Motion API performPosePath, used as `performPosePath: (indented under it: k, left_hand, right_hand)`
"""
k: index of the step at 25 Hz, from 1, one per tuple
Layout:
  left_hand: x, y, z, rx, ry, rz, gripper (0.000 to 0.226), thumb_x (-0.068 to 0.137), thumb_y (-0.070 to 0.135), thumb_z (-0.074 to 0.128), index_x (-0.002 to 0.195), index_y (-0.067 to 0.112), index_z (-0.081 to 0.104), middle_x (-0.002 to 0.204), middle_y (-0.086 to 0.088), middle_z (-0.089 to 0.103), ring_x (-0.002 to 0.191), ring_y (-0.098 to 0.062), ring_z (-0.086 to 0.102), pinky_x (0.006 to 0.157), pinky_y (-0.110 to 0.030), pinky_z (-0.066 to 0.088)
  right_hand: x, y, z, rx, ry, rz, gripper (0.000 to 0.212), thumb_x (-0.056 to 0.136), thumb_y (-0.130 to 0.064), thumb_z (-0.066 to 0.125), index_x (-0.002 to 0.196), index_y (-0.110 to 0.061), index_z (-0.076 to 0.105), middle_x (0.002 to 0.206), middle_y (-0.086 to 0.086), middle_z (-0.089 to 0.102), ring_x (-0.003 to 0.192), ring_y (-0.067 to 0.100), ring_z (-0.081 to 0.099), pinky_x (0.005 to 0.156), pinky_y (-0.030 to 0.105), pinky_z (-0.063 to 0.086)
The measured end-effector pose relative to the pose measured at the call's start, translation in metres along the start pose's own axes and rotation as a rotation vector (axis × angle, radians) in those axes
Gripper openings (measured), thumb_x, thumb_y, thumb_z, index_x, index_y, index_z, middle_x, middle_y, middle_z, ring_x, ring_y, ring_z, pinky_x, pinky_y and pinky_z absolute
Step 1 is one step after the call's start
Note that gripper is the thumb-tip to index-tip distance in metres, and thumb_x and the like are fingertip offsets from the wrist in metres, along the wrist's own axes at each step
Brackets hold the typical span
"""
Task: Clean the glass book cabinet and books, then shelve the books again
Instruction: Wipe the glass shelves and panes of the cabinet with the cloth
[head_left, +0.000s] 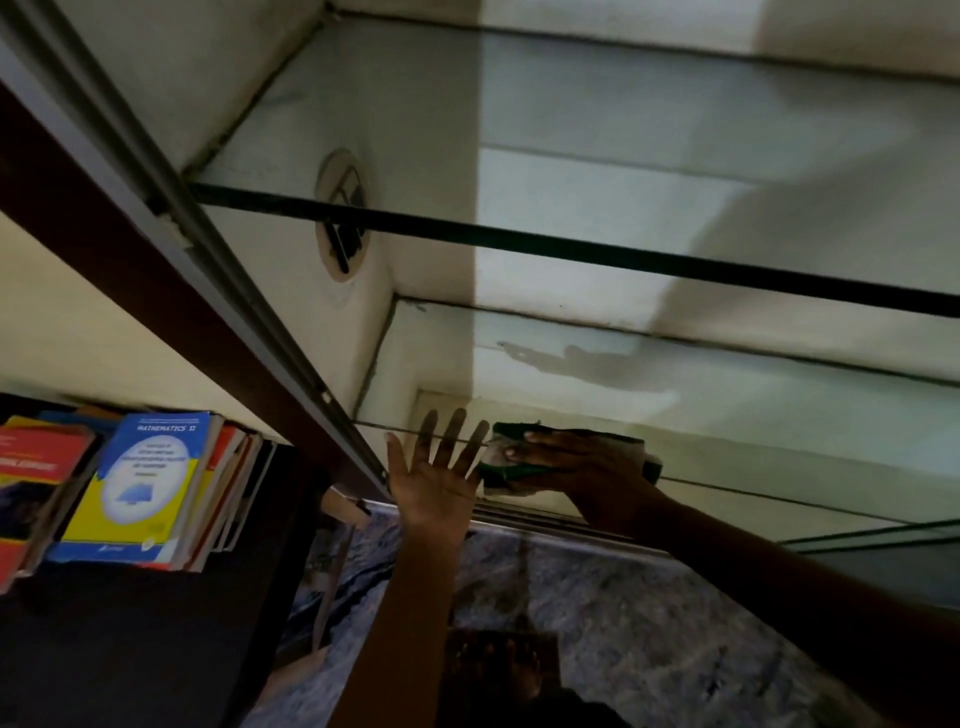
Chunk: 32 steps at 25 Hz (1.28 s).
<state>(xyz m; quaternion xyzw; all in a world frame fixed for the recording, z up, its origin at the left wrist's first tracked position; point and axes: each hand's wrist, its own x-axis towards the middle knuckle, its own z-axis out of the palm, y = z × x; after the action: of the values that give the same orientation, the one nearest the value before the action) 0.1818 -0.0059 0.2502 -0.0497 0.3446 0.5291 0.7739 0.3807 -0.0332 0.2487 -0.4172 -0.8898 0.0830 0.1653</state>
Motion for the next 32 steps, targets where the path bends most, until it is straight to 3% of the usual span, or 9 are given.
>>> performPosePath:
  k: [3, 7, 12, 16, 20, 23, 26, 28, 32]
  left_hand:
    - [-0.003, 0.005, 0.000, 0.029, 0.032, -0.019, 0.056, 0.083, 0.056, 0.048, 0.118, 0.014, 0.056, 0.122, -0.015, 0.062, 0.112, -0.042, 0.056, 0.099, -0.054, 0.039]
    - [-0.006, 0.014, -0.003, 0.225, 0.060, -0.024, 0.034, 0.095, 0.043, 0.042, 0.106, 0.014, 0.057, 0.119, -0.011, 0.061, 0.108, -0.034, 0.059, 0.100, -0.047, 0.040]
    - [0.004, 0.000, -0.048, 1.215, 0.136, 0.125, 0.033, 0.098, 0.008, 0.043, 0.129, -0.002, 0.049, 0.134, -0.018, 0.050, 0.128, -0.034, 0.044, 0.103, -0.032, 0.032]
    - [0.015, -0.006, -0.087, 1.892, -0.058, 0.209, 0.046, 0.097, 0.029, 0.046, 0.137, 0.006, 0.043, 0.141, -0.013, 0.044, 0.132, -0.026, 0.039, 0.102, -0.022, 0.027]
    - [0.060, -0.012, -0.128, 2.467, -0.342, 0.221, 0.101, 0.064, 0.071, -0.001, 0.149, 0.020, 0.015, 0.157, -0.003, 0.017, 0.145, -0.021, 0.012, 0.115, -0.035, 0.011]
    - [0.097, -0.019, -0.147, 2.600, -0.456, 0.285, 0.102, 0.075, 0.078, -0.006, 0.145, 0.016, 0.034, 0.150, -0.009, 0.033, 0.138, -0.034, 0.032, 0.108, -0.055, 0.027]
    - [0.141, -0.032, -0.184, 2.730, -0.492, 0.292, 0.074, 0.096, 0.058, 0.004, 0.125, 0.015, 0.057, 0.122, -0.011, 0.063, 0.108, -0.037, 0.062, 0.077, -0.059, 0.048]
    - [0.162, -0.029, -0.210, 2.786, -0.538, 0.404, 0.063, 0.098, 0.056, 0.007, 0.130, 0.019, 0.047, 0.127, -0.010, 0.061, 0.113, -0.036, 0.059, 0.082, -0.060, 0.047]
    - [0.191, -0.026, -0.250, 2.648, -0.616, 0.946, 0.064, 0.096, 0.058, 0.014, 0.137, 0.022, 0.047, 0.143, -0.005, 0.046, 0.132, -0.032, 0.041, 0.105, -0.056, 0.028]
  right_hand:
    - [-0.028, -0.002, -0.004, 0.005, 0.016, 0.108, 0.041, 0.083, -0.005, 0.060, 0.120, -0.023, 0.062, 0.133, 0.001, 0.055, 0.128, 0.018, 0.044, 0.102, 0.039, 0.042]
    - [-0.059, -0.021, -0.013, 0.164, 0.188, 0.346, 0.049, 0.091, -0.007, 0.049, 0.131, -0.034, 0.046, 0.134, -0.004, 0.052, 0.125, 0.015, 0.045, 0.100, 0.037, 0.043]
    - [-0.069, -0.067, -0.005, 0.246, 0.422, 0.587, 0.060, 0.083, 0.002, 0.051, 0.130, -0.035, 0.048, 0.135, -0.004, 0.047, 0.128, 0.010, 0.042, 0.106, 0.012, 0.030]
    - [-0.086, -0.068, 0.032, 0.268, 0.360, 0.652, 0.049, 0.085, -0.008, 0.036, 0.130, -0.021, 0.051, 0.141, 0.000, 0.045, 0.132, 0.009, 0.037, 0.107, 0.009, 0.023]
    - [-0.095, -0.023, 0.104, 0.293, 0.259, 0.791, 0.056, 0.082, 0.006, 0.044, 0.129, -0.024, 0.050, 0.140, 0.005, 0.047, 0.129, 0.024, 0.045, 0.106, 0.015, 0.029]
    - [-0.079, 0.013, 0.150, 0.283, 0.213, 0.782, 0.059, 0.081, 0.010, 0.043, 0.130, -0.020, 0.052, 0.141, 0.005, 0.044, 0.130, 0.028, 0.044, 0.111, 0.015, 0.022]
    - [-0.051, 0.054, 0.199, 0.213, 0.122, 0.656, 0.057, 0.090, 0.005, 0.042, 0.136, -0.028, 0.044, 0.148, 0.001, 0.036, 0.134, 0.023, 0.037, 0.111, 0.040, 0.033]
    - [-0.037, 0.075, 0.237, 0.226, 0.192, 0.562, 0.063, 0.083, 0.011, 0.045, 0.133, -0.028, 0.049, 0.145, 0.004, 0.041, 0.129, 0.031, 0.044, 0.099, 0.051, 0.043]
    - [-0.032, 0.076, 0.281, 0.068, 0.268, 0.419, 0.073, 0.073, 0.015, 0.063, 0.131, -0.028, 0.051, 0.142, 0.004, 0.044, 0.125, 0.036, 0.047, 0.095, 0.053, 0.046]
